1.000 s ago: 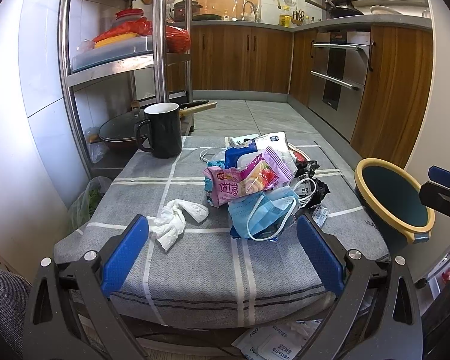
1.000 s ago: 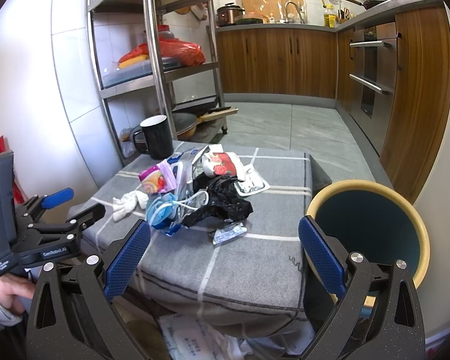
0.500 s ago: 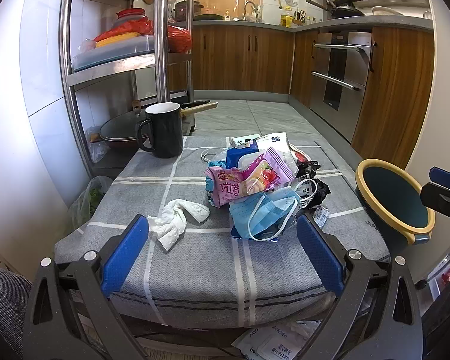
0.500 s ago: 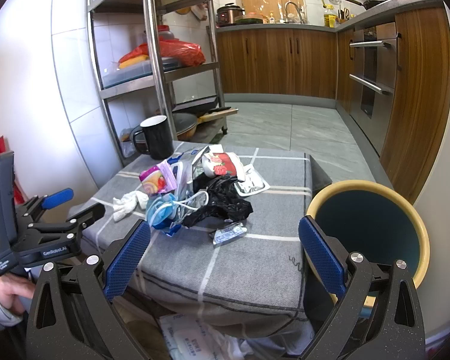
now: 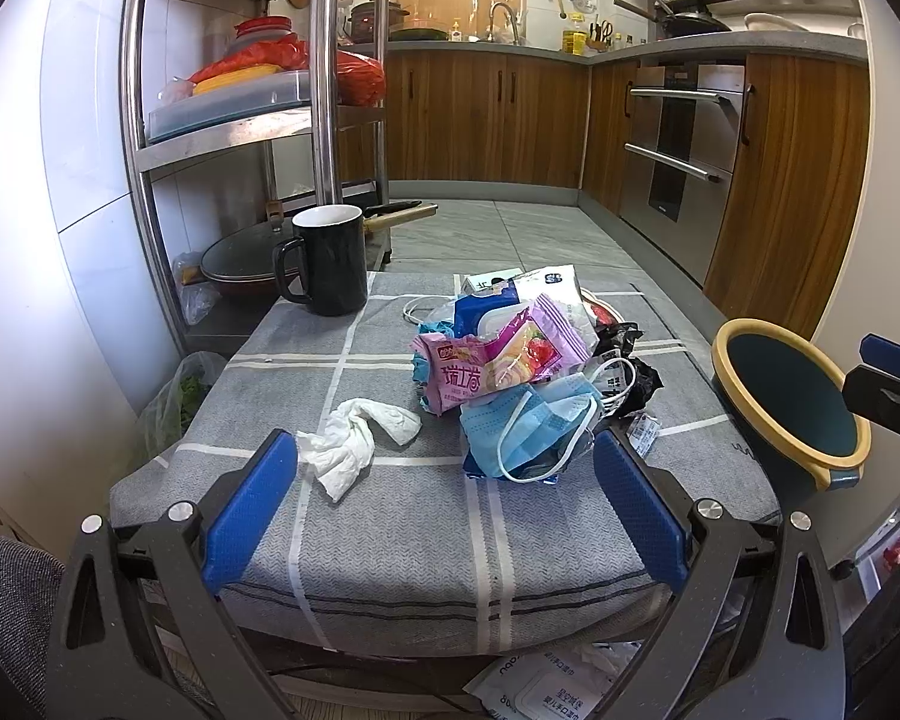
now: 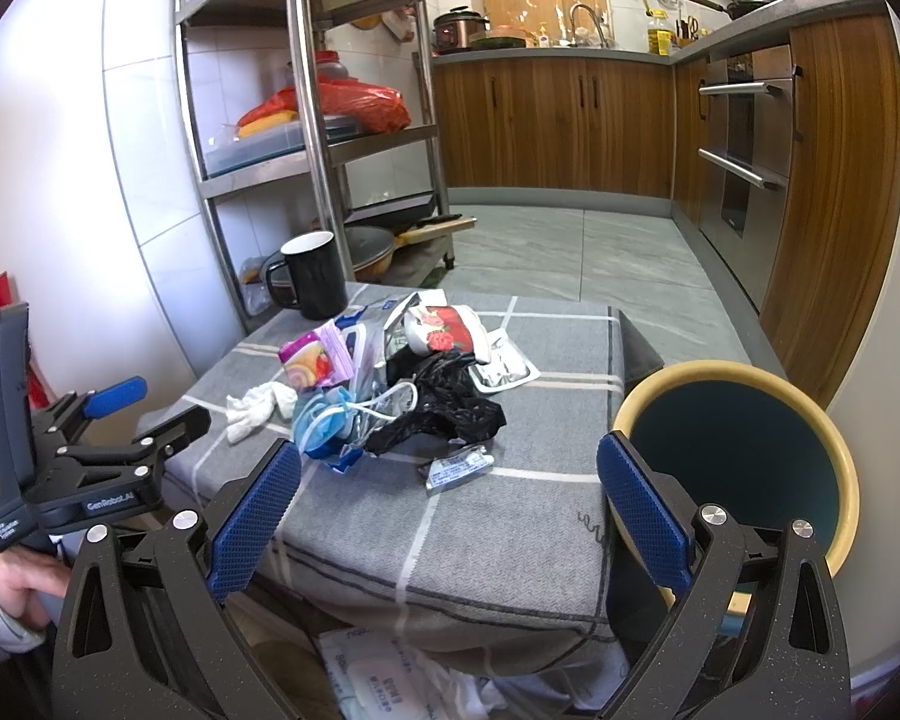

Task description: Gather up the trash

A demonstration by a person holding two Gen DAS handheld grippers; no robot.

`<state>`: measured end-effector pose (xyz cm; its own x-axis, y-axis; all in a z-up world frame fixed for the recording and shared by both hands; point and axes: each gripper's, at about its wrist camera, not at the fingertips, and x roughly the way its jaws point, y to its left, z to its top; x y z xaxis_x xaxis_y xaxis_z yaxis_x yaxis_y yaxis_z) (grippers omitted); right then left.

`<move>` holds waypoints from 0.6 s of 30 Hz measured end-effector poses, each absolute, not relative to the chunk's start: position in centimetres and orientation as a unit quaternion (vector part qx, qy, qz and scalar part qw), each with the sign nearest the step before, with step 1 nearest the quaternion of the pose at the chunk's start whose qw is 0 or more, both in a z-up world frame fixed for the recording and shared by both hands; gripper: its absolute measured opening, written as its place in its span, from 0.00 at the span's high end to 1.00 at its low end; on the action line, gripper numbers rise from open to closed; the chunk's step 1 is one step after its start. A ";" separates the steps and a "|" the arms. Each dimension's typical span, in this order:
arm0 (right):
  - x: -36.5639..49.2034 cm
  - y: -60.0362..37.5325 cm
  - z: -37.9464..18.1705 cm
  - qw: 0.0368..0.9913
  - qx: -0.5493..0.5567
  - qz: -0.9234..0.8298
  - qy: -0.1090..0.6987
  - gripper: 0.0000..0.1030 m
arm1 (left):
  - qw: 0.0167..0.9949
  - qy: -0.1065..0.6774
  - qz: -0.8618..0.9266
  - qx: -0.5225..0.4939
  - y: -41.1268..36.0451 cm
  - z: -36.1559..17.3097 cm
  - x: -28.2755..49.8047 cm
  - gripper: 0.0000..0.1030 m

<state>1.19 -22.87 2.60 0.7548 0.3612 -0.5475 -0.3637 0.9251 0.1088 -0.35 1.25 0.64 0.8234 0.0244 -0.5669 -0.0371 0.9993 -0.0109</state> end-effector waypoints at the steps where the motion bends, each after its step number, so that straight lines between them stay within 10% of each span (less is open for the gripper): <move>1: 1.2 -22.9 2.5 0.937 -0.002 0.194 0.292 0.05 | 0.955 0.297 0.016 -0.011 1.3 0.7 -0.3 0.06; 18: 1.4 -23.1 2.9 0.934 -0.001 0.194 0.299 0.05 | 0.949 0.311 0.052 -0.032 2.4 0.5 0.4 0.06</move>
<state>1.38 -23.10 2.88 0.7461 0.3627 -0.5584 -0.3635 0.9245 0.1148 0.38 2.40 0.48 0.8017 0.0795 -0.5925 -0.1194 0.9924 -0.0284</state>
